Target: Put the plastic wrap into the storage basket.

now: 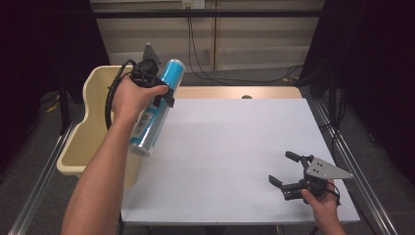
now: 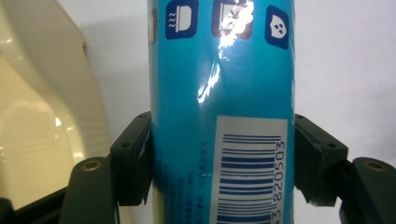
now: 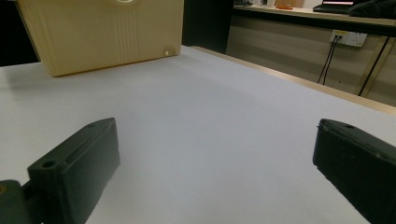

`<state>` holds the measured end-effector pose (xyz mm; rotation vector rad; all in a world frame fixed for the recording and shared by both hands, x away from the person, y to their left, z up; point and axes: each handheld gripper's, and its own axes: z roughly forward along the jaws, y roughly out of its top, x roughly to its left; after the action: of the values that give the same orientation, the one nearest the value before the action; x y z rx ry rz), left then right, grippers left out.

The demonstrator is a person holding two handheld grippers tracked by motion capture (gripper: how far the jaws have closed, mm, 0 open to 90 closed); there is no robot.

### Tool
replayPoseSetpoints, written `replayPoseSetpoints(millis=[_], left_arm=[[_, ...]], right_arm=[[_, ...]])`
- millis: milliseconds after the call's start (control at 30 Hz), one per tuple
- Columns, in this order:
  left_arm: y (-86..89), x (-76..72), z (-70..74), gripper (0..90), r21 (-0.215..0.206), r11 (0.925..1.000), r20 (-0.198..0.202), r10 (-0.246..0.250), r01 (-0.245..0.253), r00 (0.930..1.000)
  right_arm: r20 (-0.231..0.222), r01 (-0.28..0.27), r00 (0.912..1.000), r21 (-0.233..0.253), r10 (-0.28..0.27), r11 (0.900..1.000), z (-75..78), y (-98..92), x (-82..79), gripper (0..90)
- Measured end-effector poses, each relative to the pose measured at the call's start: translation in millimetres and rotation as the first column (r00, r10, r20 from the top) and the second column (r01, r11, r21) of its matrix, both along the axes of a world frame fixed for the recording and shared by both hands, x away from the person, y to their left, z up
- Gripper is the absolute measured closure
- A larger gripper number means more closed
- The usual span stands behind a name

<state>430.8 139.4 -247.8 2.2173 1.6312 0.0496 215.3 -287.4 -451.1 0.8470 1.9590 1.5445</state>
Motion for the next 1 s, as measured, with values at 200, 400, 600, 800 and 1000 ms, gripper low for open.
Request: replayPoseSetpoints(millis=[200, 400, 600, 800, 1000], left_arm=[[16.5, -6.1, 8.4, 32.2, -0.001, 0.9994, -0.001, 0.035, -0.035, 0.9994], [32.6, -9.3, 12.2, 32.2, -0.007, 0.9981, -0.012, 0.061, -0.061, 0.9981], [50.4, -13.6, 15.5, 32.2, -0.006, 0.9964, -0.025, 0.084, -0.084, 0.9961], [65.9, -17.8, 16.5, 32.2, -0.008, 0.9938, -0.022, 0.110, -0.111, 0.9936], [86.5, -23.8, 14.6, 32.2, -0.003, 0.9887, -0.024, 0.150, -0.150, 0.9884]], right_arm=[[0.003, 0.004, 1.0000, 0.003, -0.004, 1.000, 0.1, 0.0, -0.2, 0.3], [0.001, 0.005, 1.0000, 0.004, -0.005, 1.000, -0.2, 0.3, 0.0, 0.3], [-0.002, 0.002, 1.0000, 0.003, -0.002, 1.000, -0.1, 0.2, 0.0, 0.3], [0.001, 0.004, 1.0000, 0.002, -0.004, 1.000, -0.1, 0.1, -0.4, 0.3], [0.001, 0.005, 1.0000, 0.006, -0.005, 1.000, 0.0, -0.1, -0.1, 0.3]])
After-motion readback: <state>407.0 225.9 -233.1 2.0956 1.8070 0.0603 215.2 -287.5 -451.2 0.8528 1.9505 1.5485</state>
